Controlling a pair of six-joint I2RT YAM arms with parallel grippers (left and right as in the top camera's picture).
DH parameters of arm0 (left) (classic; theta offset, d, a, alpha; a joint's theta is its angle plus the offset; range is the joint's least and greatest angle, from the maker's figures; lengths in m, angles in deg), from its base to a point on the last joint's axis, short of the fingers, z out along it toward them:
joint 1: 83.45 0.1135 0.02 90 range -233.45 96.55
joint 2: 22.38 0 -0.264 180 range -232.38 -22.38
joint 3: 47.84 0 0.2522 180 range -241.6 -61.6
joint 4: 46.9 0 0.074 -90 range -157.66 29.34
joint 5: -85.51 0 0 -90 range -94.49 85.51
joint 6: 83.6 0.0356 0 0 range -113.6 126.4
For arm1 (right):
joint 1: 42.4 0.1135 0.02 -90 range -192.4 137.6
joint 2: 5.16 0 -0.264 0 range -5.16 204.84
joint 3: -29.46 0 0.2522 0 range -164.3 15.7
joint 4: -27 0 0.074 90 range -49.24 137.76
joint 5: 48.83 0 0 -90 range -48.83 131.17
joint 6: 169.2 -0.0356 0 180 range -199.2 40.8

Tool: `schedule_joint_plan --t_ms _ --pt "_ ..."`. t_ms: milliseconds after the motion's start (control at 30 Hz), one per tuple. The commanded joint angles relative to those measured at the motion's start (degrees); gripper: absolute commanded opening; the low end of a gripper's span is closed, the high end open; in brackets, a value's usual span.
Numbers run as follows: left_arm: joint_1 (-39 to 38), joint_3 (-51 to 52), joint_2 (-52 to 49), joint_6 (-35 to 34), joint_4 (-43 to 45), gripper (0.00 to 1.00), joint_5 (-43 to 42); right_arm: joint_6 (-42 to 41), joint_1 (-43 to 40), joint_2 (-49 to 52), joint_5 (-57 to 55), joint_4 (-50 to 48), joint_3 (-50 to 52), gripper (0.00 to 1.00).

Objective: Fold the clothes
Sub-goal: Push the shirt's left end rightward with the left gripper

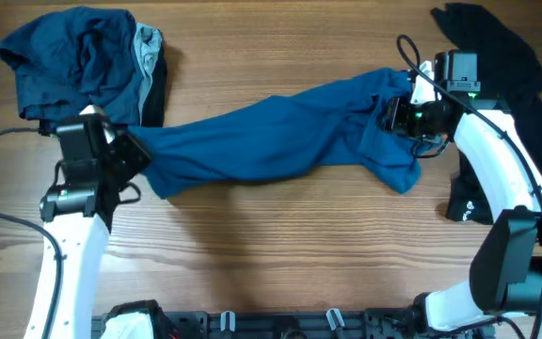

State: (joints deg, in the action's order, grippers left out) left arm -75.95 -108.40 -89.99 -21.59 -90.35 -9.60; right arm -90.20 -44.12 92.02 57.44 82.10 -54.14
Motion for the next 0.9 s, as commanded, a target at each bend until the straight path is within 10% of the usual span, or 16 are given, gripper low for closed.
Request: schedule_joint_plan --t_ms 0,533,867 --pt "6.2 -1.7 0.6 4.1 -1.9 0.04 -3.2 0.2 1.6 0.9 1.2 -0.2 -0.9 0.56" --pt "-30.9 -2.8 -27.6 -6.7 39.5 0.04 -9.9 0.4 3.0 0.9 0.3 1.3 -0.9 0.57" --pt "-36.1 -11.5 -28.8 -7.2 40.0 0.04 -6.1 0.4 3.0 0.9 0.1 1.4 -0.9 0.57"
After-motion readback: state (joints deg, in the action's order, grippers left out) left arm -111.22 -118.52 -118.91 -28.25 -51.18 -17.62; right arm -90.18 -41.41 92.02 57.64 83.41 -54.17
